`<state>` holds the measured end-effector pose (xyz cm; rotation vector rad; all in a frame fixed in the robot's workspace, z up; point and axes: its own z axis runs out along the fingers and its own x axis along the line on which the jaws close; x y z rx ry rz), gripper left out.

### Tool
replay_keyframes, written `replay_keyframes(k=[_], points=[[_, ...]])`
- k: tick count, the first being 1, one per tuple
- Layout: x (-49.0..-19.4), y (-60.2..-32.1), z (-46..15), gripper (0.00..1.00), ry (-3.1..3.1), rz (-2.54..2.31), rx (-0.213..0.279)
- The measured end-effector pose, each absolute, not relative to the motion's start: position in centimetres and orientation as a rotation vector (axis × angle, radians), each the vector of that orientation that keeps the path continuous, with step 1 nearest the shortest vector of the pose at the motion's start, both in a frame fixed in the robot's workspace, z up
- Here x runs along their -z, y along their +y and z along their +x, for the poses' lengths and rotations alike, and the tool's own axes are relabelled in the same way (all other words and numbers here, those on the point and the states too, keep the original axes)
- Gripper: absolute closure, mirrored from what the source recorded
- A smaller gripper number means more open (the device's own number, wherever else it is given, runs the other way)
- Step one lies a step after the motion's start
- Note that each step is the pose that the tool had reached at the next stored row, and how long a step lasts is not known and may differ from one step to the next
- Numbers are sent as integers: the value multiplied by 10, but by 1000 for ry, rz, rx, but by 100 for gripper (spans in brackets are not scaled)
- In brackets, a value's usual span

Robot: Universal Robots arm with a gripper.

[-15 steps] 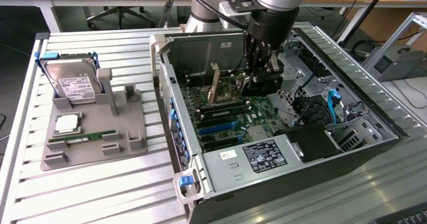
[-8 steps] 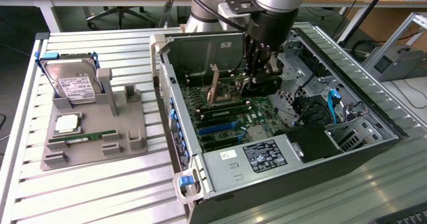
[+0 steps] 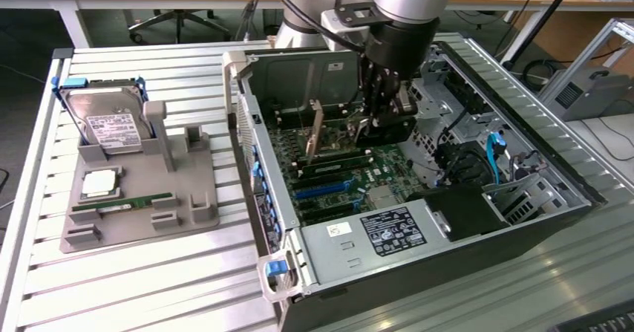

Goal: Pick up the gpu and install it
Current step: 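Insert the gpu into the slot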

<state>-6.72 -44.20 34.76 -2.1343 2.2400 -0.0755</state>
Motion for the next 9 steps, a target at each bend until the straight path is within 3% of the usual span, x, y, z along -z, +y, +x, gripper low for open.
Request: replay_keyframes(k=[9], points=[[-327,-448,-78,73,2230,-2150,82]])
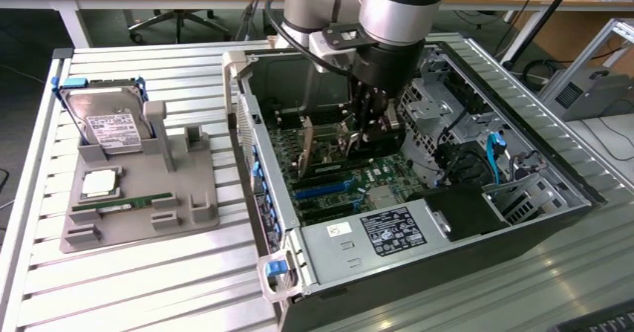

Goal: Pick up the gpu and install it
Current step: 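Insert the gpu into the slot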

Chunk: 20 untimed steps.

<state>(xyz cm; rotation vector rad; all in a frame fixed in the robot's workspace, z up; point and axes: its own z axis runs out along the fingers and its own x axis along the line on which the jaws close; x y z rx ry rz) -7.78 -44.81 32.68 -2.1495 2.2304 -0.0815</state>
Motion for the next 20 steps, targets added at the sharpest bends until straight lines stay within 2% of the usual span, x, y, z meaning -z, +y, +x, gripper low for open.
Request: replay_keyframes(k=[20], points=[[-315,-450,-88,73,2237,-2158,100]])
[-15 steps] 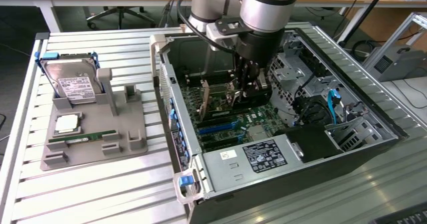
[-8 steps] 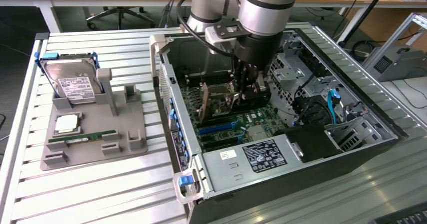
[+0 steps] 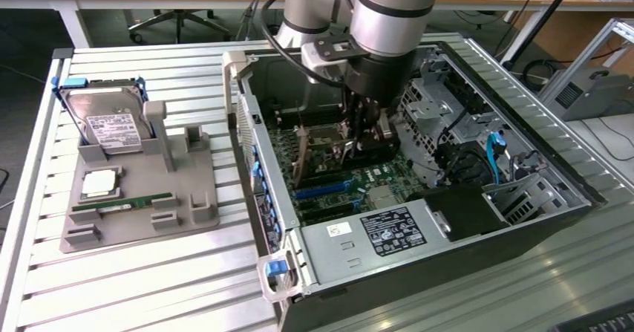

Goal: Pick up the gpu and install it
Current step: 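Insert the gpu into the slot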

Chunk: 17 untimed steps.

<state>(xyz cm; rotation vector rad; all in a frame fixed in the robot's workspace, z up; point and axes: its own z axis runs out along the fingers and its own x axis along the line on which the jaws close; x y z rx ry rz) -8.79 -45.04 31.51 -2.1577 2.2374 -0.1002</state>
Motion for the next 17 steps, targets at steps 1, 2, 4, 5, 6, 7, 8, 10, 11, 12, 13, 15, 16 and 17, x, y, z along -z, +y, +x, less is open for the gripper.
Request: replay_keyframes(k=[1,2,4,5,6,7,8,10,11,12,13,15,16,17], points=[[-315,-450,-88,73,2238,-2158,102],[-314,-450,-89,73,2239,-2159,104],[-313,-450,-90,73,2240,-2160,106],[-312,-450,-90,73,2240,-2161,107],[-312,-450,-90,73,2240,-2161,107],[-311,-450,-90,73,2240,-2161,107],[-311,-450,-90,73,2240,-2161,107],[-310,-451,-90,73,2240,-2161,108],[-309,-451,-91,73,2240,-2161,108],[-309,-451,-91,73,2241,-2161,108],[-308,-451,-91,73,2241,-2161,109],[-307,-451,-91,73,2241,-2162,109],[-307,-451,-92,73,2241,-2162,110],[-306,-451,-92,73,2241,-2162,110]])
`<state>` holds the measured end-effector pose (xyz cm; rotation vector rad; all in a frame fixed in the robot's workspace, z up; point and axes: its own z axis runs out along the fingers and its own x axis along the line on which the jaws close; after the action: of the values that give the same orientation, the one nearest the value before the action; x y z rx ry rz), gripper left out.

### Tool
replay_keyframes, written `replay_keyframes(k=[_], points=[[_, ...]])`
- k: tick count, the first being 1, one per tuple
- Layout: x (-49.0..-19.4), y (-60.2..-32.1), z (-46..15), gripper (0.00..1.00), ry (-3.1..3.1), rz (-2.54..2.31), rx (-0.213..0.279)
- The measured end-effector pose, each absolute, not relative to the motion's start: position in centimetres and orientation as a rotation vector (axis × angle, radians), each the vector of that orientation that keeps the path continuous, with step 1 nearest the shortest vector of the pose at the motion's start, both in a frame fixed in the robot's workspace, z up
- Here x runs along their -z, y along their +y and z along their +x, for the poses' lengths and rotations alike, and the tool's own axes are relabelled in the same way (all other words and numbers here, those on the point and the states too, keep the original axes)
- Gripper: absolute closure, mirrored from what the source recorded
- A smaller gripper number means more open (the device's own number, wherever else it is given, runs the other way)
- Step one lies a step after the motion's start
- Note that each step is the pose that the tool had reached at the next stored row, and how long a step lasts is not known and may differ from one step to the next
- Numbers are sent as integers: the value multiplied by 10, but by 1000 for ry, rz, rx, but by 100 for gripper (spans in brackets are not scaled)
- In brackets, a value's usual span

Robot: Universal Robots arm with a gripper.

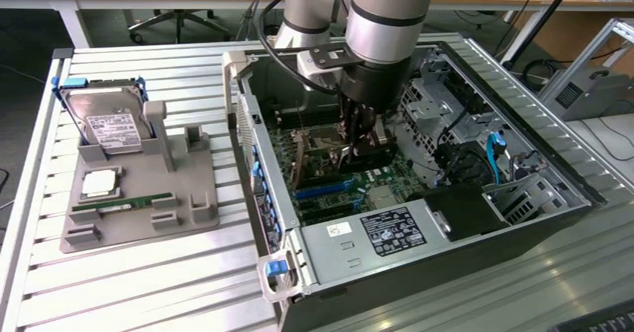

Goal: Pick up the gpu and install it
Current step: 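Insert the gpu into the slot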

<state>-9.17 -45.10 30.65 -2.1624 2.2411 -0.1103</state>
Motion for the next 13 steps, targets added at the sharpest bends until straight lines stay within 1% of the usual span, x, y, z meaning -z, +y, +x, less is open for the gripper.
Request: replay_keyframes(k=[13], points=[[-301,-451,-97,73,2245,-2167,121]])
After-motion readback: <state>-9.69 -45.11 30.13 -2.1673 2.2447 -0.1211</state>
